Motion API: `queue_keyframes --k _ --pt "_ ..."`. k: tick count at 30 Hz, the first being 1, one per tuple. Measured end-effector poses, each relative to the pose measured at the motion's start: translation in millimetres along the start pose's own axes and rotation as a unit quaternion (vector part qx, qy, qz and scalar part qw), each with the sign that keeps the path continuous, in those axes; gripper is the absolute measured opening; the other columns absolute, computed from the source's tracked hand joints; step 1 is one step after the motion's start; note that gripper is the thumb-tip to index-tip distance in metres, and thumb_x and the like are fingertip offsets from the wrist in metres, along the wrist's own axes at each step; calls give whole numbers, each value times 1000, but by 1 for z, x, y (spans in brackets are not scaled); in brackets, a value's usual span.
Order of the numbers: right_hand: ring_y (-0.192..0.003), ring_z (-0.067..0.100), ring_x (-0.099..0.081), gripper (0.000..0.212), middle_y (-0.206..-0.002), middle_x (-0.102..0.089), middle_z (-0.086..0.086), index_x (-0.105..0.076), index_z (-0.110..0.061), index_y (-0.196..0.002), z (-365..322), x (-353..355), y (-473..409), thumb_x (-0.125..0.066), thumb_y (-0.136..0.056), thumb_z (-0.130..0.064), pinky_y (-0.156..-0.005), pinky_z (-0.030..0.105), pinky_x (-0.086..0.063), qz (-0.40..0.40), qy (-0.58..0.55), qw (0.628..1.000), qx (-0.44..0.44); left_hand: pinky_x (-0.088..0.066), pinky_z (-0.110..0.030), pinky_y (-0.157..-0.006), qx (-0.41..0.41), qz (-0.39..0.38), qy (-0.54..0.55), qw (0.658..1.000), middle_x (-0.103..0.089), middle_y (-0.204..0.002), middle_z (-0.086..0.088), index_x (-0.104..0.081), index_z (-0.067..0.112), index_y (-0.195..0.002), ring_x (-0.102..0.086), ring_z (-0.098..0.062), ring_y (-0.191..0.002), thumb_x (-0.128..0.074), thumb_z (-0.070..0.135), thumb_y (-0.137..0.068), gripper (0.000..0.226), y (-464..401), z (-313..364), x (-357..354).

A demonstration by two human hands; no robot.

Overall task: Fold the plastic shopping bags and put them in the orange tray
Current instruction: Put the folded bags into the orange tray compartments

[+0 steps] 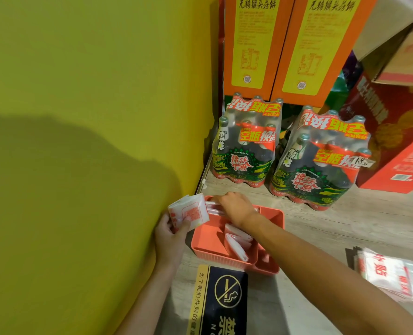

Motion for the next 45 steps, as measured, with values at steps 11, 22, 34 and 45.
queue_keyframes --k 11,22,34,45 --pt "-97 35 -66 32 -106 -74 9 -65 -31 -128 6 -11 15 -49 -102 -24 -79 40 -51 62 -60 996 5 -53 -14 -68 15 2 5 1000 -74 -95 4 -66 14 -105 -71 -3 -84 -72 -1 -88 24 -4 -4 -7" --pt "-135 18 -40 52 -134 -60 2 -49 -24 -148 19 -26 42 -51 -97 -17 -114 29 -19 95 -89 990 53 -46 -7 -70 -50 -29 -62 996 -70 -94 4 -66 17 -103 -62 11 -77 -68 -2 -90 24 -43 18 -34" --pt "-134 10 -38 46 -132 -60 -2 -61 -20 -137 20 -26 62 -53 -93 -10 -112 13 -23 155 -202 967 26 -49 -34 -62 -151 -255 -325 898 -67 -74 8 -70 29 -90 -58 -16 -66 -53 18 -72 27 -90 31 -63" --pt "-120 -6 -55 73 -132 -53 -22 -39 -30 -144 23 -9 50 -79 -86 -13 -97 17 -49 167 -590 784 -98 -44 -13 -67 -104 -266 -153 946 -67 -73 18 -61 19 -85 -58 5 -72 -67 -10 -86 30 -90 17 -65"
Point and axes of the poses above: each hand's wrist, its own y-axis away from the middle knuckle, its own x-axis out of the back of the hand, z = x × y, the point moved 1 cm from there along -y, towards the middle knuckle
